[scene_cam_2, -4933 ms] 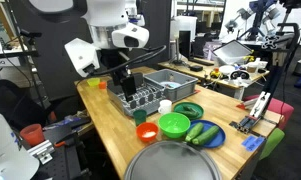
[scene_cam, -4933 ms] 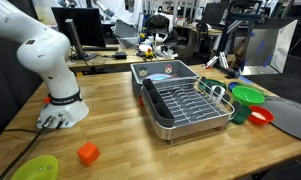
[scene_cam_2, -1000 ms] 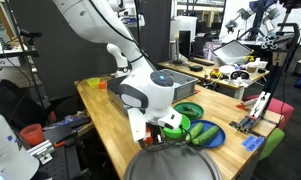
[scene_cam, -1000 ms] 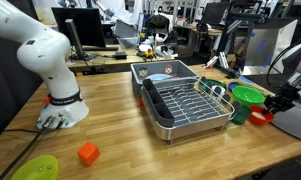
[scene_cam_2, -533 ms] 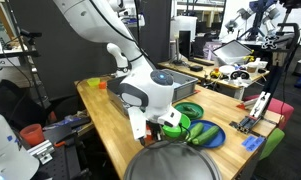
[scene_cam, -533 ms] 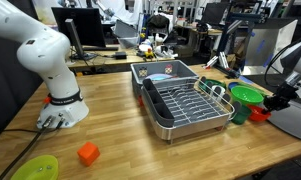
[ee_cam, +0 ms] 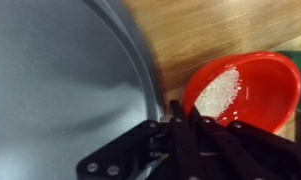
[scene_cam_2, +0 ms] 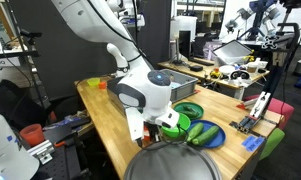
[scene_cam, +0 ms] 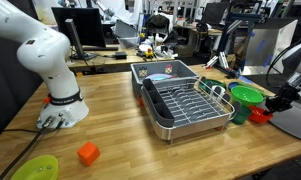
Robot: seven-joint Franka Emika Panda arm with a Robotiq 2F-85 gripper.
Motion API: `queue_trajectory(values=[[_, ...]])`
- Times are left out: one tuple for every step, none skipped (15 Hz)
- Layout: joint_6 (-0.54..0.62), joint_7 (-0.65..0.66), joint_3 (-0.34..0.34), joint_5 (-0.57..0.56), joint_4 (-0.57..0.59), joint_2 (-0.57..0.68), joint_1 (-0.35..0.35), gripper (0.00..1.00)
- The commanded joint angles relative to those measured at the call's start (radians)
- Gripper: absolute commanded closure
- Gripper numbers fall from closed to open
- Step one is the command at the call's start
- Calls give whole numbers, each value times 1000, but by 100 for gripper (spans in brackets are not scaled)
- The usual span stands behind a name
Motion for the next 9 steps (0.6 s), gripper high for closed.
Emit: queue_trajectory(values=[[56, -44, 23, 10, -94, -68, -39, 98], [73, -50, 23, 15, -119, -86, -44, 98], [86, -52, 20, 20, -143, -108, -48, 98], [103, -43, 16, 20, -163, -125, -48, 98], [127, -6, -2, 0, -185, -147, -35, 98], [135, 13, -21, 4, -200, -168, -17, 98], [156, 61, -43, -26, -214, -185, 5, 98], [157, 90, -54, -41, -221, -202, 13, 98], [154, 129, -70, -66, -225, -217, 23, 98]])
